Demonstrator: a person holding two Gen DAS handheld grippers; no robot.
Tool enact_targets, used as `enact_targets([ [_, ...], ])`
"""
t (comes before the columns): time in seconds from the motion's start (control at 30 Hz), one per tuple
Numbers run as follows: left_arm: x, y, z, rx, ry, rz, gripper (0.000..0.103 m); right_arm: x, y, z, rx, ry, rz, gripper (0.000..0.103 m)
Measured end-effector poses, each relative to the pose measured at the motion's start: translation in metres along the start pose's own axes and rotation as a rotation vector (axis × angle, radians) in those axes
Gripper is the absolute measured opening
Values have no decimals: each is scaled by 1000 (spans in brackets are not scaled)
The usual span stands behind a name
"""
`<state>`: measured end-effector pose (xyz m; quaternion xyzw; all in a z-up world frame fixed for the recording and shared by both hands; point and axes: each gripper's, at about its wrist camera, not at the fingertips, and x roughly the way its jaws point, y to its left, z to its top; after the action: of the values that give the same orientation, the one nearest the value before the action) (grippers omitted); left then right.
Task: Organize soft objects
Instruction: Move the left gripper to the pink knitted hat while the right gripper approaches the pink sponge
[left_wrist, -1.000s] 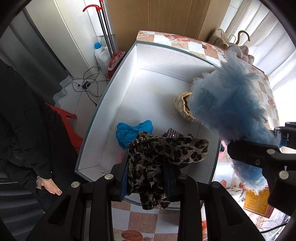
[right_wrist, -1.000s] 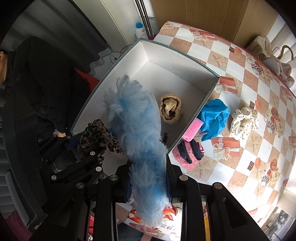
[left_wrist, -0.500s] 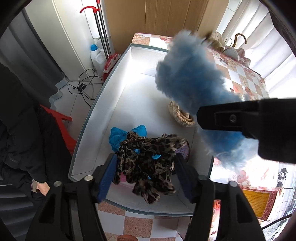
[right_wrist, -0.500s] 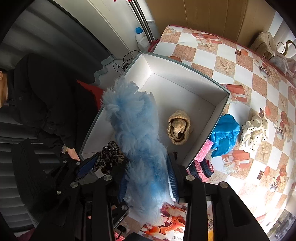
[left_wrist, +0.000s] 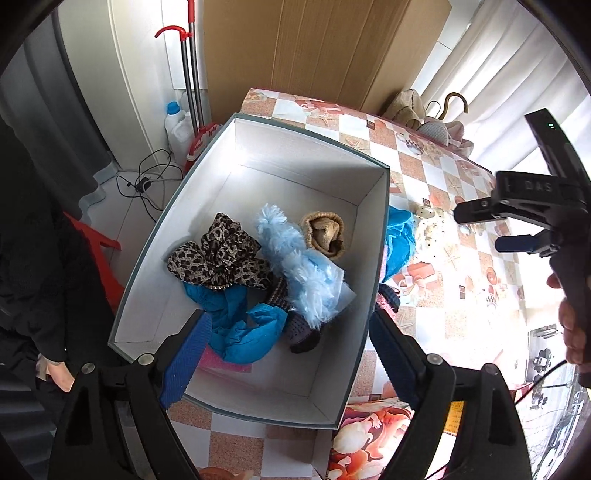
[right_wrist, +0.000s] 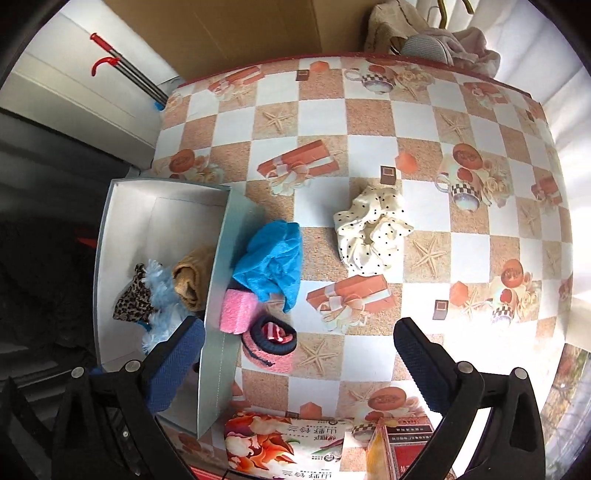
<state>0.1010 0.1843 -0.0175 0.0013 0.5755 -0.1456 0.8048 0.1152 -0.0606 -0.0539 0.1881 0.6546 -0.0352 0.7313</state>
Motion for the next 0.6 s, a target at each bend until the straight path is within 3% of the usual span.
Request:
enact_targets([
  [0.1,-1,-14,-8,27,25,-18,89,27,-20,6,79,38,7,103],
  [0.33,-2,-29,-30,43,82,-24,89,86,-34,7,300,105,263,103],
  [0.4,-1,-31,-34,51,91,-15,89,102,-26,7,245,158,211,103],
  [0.5,1,-33,-36,40,100,-19,89,102,-31,-4,158,183,-73,103],
  [0.53,2,-33,-37,35,102,-19,89,95,-40,-9,185,157,-91,103],
  [0.6,3,-34,-36,30,101,-23,89,78,-54,-16,254,103,39,103],
])
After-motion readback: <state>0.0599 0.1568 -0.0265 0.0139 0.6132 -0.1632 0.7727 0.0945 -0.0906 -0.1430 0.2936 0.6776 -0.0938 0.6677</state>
